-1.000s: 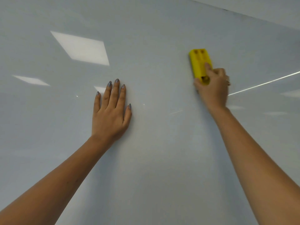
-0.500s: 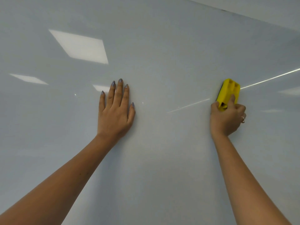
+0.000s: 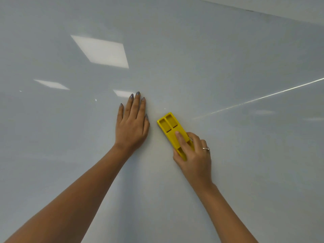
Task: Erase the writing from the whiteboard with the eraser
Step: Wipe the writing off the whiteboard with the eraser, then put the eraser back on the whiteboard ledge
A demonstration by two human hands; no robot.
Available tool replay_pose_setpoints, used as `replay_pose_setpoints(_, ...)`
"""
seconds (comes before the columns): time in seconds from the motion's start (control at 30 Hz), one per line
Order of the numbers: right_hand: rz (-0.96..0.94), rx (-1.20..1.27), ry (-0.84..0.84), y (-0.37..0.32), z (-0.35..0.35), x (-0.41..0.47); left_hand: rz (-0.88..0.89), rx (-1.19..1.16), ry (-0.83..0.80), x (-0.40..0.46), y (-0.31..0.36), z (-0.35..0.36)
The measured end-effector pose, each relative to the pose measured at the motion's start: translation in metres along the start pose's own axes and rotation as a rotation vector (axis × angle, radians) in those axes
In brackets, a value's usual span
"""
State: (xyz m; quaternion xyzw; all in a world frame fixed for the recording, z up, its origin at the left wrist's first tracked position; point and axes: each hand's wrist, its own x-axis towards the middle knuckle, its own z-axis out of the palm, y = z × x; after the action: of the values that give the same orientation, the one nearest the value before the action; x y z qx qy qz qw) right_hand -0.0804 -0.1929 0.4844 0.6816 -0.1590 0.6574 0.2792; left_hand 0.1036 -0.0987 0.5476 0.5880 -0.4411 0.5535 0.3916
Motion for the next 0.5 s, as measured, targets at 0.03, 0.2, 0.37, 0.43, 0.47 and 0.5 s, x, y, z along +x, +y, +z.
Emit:
replay_pose_setpoints(0.03, 0.001, -0.02, 0.0, 0.012, -0.004, -0.008, 0.008, 0.009, 0.001, -0.009, -0.001, 0.0)
replay_pose_setpoints(0.2, 0.274, -0.066, 0.071, 0.071, -0.026, -0.033, 0.017, 0.041, -0.059, -0.069, -0.001, 0.002)
replay_pose_setpoints(0.37, 0.506, -0.016, 0.107, 0.065, -0.028, -0.027, -0.013, 0.086, -0.155, -0.114, 0.008, -0.002)
replay_pose_setpoints(0.43, 0.356, -0.008, 0.054, 0.048, -0.026, -0.032, -0.016, 0.097, -0.196, -0.127, 0.011, -0.005)
replay_pose_setpoints(0.47, 0.264, 0.007, 0.009, 0.039, -0.026, -0.038, -0.019, 0.105, -0.216, -0.133, 0.013, -0.007)
replay_pose_setpoints(0.5, 0.175, 0.026, -0.045, 0.031, -0.027, -0.046, -0.023, 0.11, -0.237, -0.138, 0.015, -0.01)
